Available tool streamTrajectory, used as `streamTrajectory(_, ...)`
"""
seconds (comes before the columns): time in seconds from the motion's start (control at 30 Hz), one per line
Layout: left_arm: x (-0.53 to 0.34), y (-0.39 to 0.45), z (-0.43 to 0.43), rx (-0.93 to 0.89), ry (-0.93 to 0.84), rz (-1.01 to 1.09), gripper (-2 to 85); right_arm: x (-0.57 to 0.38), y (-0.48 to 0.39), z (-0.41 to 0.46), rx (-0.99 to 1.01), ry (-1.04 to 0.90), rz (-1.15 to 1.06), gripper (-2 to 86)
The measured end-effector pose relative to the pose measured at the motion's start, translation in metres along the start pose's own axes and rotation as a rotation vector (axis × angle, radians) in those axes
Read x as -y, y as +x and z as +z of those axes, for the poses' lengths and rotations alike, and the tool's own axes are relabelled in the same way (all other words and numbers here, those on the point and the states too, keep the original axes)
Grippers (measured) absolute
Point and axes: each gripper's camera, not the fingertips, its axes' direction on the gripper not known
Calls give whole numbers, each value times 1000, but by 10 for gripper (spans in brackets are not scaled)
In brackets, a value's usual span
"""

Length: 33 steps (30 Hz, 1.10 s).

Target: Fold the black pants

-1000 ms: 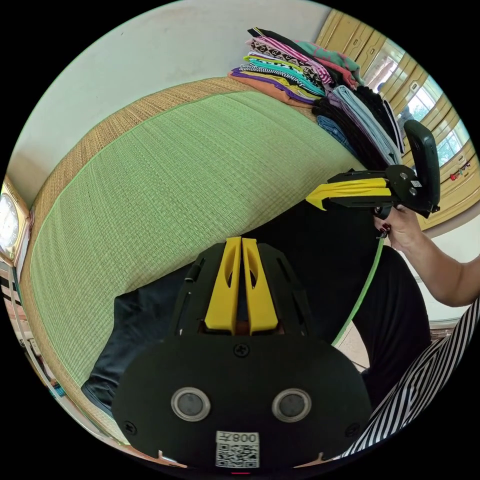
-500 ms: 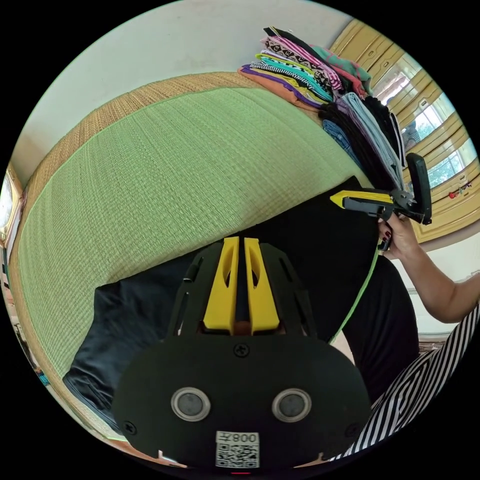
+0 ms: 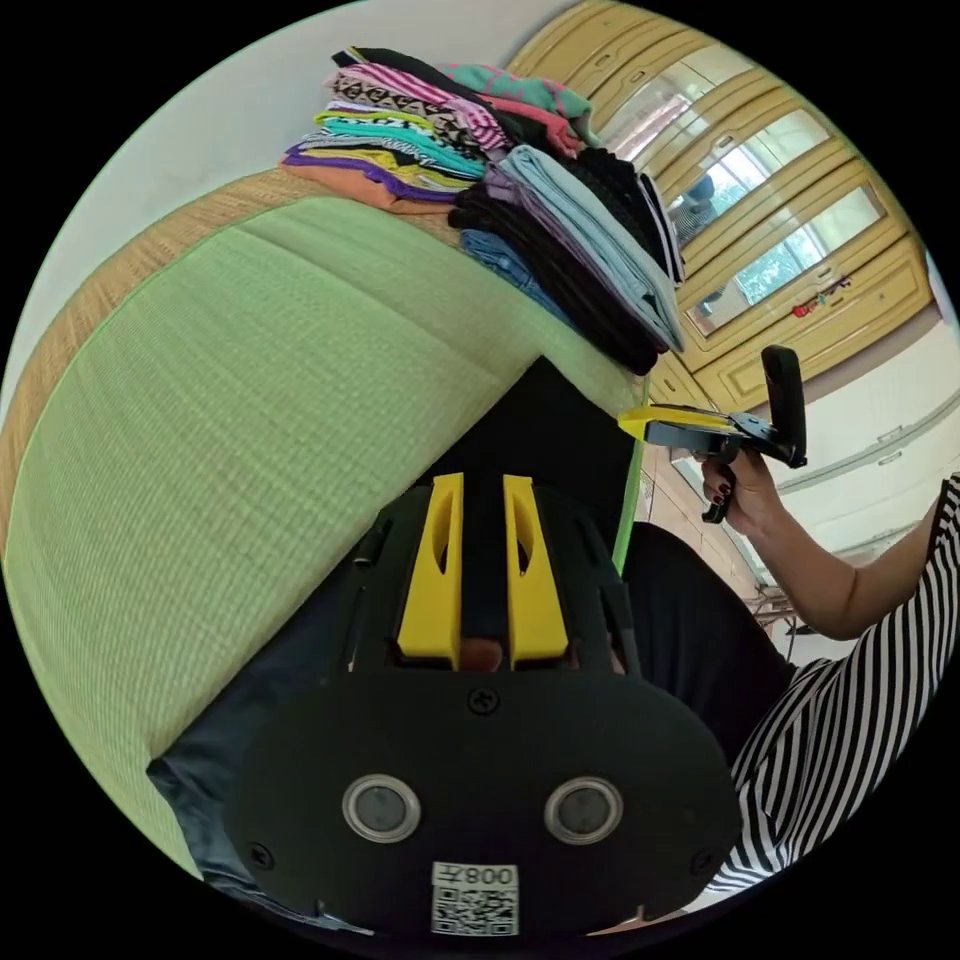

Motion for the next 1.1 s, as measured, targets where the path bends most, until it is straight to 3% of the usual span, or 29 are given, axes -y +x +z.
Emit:
streamTrajectory(0.43,138,36,110,23,-206,194,83,9,43,-43,44,-32,38,78)
streamTrajectory(1.1,166,49,125,-62,-254,211,32,13,128,-90,362,34,194,16)
